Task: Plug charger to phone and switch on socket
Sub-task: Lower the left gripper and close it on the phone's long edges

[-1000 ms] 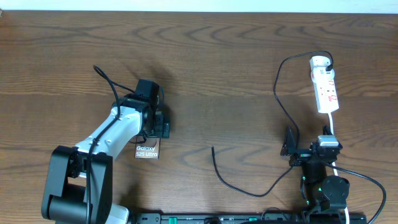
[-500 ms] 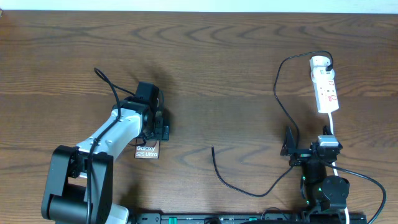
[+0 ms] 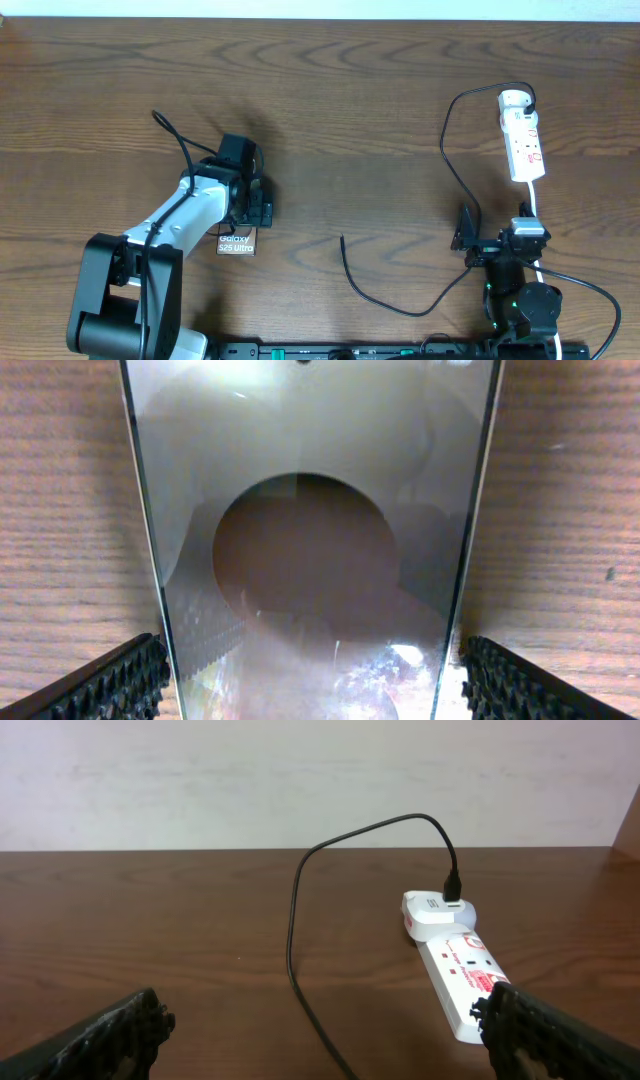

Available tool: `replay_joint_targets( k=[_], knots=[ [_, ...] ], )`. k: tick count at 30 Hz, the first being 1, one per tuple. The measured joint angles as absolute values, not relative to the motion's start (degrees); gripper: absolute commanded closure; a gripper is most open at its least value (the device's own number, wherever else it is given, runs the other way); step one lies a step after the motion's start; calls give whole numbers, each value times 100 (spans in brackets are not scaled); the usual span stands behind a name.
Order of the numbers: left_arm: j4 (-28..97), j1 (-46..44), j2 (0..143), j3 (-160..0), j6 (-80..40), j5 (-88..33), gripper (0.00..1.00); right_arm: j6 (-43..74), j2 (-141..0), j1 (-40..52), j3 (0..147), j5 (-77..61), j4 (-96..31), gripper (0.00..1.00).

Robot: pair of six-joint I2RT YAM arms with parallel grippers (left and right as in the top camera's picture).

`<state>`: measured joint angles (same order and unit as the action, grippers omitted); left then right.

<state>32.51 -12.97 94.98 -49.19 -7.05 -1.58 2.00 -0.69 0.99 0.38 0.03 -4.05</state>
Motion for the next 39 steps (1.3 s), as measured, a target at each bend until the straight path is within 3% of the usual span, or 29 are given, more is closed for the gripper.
replay_joint_targets(
  k=[39],
  knots=[
    [3103,-1297,9476,-4818,-703,-180,7,200,-69,99,38,3,-405,1]
  ],
)
